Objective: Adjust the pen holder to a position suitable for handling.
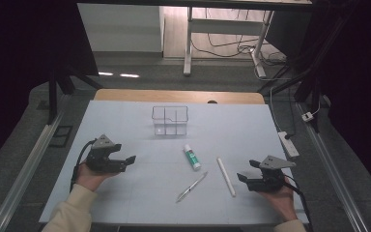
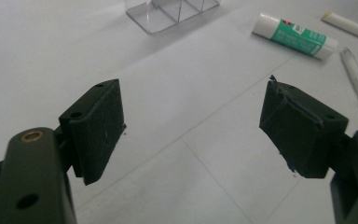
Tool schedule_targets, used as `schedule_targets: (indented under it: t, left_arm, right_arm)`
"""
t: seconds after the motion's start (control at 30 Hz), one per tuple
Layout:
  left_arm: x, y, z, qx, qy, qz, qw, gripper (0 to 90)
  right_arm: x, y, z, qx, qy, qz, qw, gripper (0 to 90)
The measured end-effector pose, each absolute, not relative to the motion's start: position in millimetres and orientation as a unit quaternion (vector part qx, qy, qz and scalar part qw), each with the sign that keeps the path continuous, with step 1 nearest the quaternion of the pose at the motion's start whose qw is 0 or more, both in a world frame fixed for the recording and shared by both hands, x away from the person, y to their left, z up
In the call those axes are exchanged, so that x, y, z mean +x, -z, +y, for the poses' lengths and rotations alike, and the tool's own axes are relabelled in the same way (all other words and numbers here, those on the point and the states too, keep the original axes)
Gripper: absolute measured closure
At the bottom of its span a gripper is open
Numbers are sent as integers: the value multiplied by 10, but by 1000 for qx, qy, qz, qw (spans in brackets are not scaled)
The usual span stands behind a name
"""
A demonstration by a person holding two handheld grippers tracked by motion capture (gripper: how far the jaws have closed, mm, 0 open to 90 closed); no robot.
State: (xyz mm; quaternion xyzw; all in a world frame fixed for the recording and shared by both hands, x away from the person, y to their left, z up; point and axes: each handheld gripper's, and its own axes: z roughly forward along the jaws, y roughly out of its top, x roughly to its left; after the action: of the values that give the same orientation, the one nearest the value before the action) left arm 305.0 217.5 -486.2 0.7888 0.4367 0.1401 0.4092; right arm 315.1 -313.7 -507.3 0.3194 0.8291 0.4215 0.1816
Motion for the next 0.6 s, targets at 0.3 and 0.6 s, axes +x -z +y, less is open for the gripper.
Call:
schedule_targets:
  t: [0.3, 0.6]
  left_arm:
    - [3272, 4793, 2069, 793, -138, 433, 406, 234]
    - [3517, 4794, 1973, 793, -131, 436, 404, 260]
  right_arm:
    - [3158, 5085, -3135, 321, -422, 829, 178, 243]
    - [3162, 5094, -3134, 322, -422, 829, 176, 245]
